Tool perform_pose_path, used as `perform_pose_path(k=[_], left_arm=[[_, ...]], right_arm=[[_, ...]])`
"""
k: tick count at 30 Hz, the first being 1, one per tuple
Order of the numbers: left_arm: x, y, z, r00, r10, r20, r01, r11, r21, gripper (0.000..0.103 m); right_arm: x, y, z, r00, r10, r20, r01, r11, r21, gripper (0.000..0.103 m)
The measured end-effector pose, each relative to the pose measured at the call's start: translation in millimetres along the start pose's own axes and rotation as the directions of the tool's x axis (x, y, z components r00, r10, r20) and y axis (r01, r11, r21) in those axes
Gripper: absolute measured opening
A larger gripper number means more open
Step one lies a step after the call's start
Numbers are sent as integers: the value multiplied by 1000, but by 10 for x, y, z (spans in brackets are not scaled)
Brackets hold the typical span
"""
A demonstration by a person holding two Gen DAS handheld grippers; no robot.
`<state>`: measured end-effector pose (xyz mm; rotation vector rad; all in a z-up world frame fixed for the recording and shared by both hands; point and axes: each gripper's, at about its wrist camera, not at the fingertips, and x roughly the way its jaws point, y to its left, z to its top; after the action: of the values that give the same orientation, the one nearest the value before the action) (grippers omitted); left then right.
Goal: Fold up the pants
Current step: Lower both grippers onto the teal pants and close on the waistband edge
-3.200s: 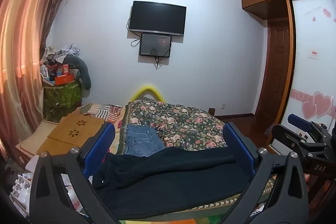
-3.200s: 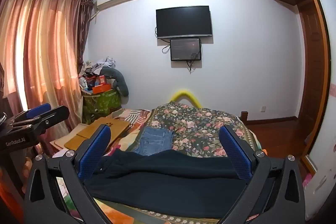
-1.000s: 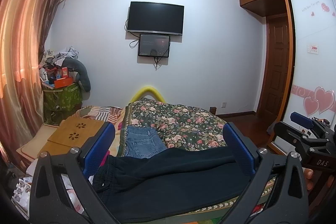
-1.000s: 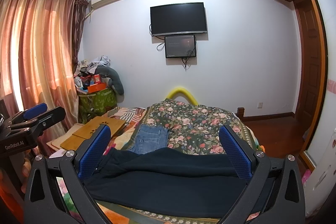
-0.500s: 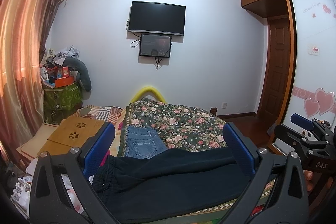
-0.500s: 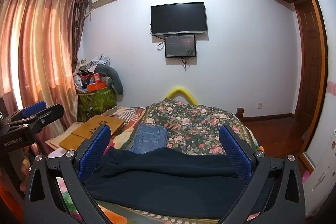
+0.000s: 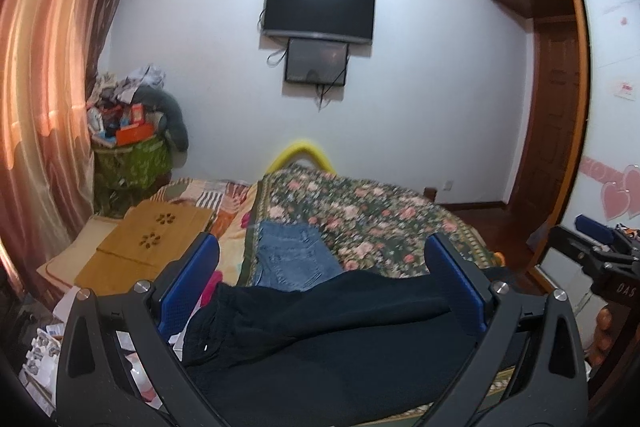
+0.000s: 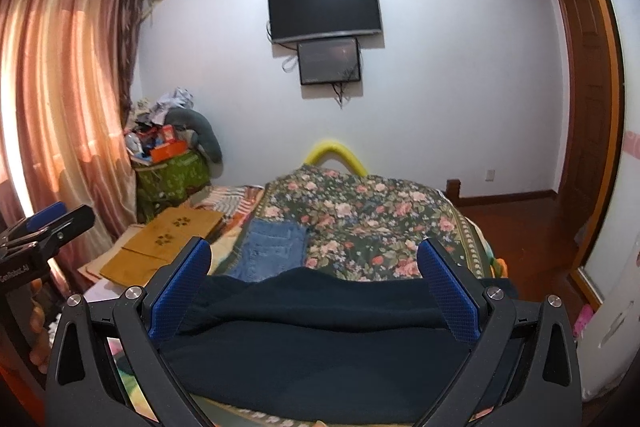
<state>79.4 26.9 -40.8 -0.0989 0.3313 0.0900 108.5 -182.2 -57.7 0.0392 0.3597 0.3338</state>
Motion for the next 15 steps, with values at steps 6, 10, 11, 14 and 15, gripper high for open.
perform_pose_path(k=[6, 10, 11, 14, 15], left_arm=[[695, 284, -129, 992, 32, -120, -36, 999, -28, 103], [1222, 510, -289, 972, 126, -196, -125, 992, 19, 103], [1375, 571, -356, 964, 148, -220, -142, 989, 43, 103], [1721, 819, -545, 944, 171, -283, -169, 985, 34, 103], [1838, 921, -623, 937, 154, -315, -160, 987, 7, 103]], right_arm=[[438, -157, -53, 995, -68, -74, 66, 998, -23, 103], [832, -299, -143, 984, -122, -132, 115, 992, -58, 102], [883, -309, -154, 981, -126, -147, 118, 991, -66, 102], [1165, -399, -264, 970, -129, -206, 111, 989, -97, 102], [1216, -411, -298, 966, -123, -226, 101, 989, -106, 102]])
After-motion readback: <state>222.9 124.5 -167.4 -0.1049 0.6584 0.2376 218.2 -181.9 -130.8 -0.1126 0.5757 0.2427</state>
